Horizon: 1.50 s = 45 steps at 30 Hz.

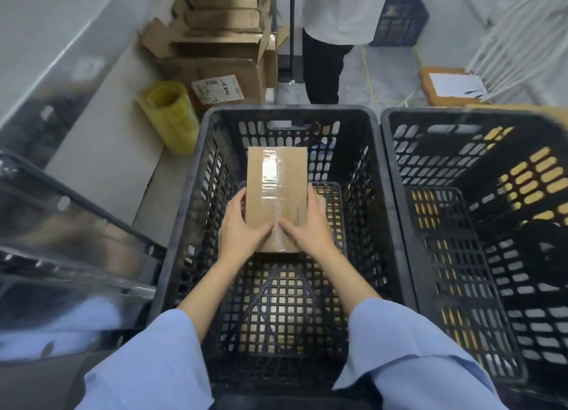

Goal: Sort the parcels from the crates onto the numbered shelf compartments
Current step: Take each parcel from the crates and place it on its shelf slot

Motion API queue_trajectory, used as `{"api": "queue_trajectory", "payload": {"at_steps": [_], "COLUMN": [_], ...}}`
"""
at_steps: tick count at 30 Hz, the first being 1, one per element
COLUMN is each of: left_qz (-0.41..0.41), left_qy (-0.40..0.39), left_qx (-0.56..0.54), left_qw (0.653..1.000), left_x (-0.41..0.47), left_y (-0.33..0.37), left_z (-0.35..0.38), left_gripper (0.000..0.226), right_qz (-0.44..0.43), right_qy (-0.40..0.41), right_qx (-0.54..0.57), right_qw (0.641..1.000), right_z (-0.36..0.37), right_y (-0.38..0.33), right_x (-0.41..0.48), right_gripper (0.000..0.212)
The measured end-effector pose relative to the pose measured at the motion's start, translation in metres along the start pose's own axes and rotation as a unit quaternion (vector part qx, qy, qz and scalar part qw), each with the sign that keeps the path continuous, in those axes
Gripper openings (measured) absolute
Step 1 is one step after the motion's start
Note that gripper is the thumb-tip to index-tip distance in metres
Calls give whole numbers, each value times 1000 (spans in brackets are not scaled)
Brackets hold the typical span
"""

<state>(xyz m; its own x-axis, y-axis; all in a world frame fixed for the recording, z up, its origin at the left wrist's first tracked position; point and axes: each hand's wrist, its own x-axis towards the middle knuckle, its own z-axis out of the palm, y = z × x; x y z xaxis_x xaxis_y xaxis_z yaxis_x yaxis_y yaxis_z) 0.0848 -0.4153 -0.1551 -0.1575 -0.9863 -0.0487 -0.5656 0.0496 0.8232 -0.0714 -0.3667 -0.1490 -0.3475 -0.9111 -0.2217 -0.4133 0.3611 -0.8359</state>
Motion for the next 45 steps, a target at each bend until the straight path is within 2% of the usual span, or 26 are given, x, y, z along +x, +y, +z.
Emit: {"api": "queue_trajectory", "payload": {"at_steps": [7, 14, 18, 22, 26, 31, 36, 45], "left_qz": [64, 111, 124, 123, 127, 120, 116, 69], "left_qy": [28, 75, 108, 140, 170, 208, 246, 354], "left_qx": [2, -63, -66, -56, -47, -64, -104, -85], "left_qw": [998, 989, 984, 981, 976, 969, 957, 929], "left_x": [4, -13, -32, -61, -95, -145, -198, -292], "left_y": [33, 76, 101, 121, 143, 171, 187, 197], "left_z": [-21, -48, -57, -59, -56, -49, -44, -54], "left_gripper": [93, 78, 75, 76, 89, 94, 88, 74], "right_qz": [-51, -135, -171, -222, -269, -328, -360, -360], "right_qy": [20, 30, 7, -5, -32, -68, -125, -266], "right_qx": [-15, 54, 75, 71, 80, 82, 115, 187], "right_qw": [998, 989, 982, 973, 959, 939, 917, 875], "right_z": [-24, -52, -74, -99, -124, -147, -162, -153], "right_y": [-30, -60, -71, -77, -81, -85, -81, -84], "right_x": [-5, -18, -31, -44, -62, -87, -114, -172], "right_gripper": [101, 92, 81, 86, 99, 92, 86, 86]}}
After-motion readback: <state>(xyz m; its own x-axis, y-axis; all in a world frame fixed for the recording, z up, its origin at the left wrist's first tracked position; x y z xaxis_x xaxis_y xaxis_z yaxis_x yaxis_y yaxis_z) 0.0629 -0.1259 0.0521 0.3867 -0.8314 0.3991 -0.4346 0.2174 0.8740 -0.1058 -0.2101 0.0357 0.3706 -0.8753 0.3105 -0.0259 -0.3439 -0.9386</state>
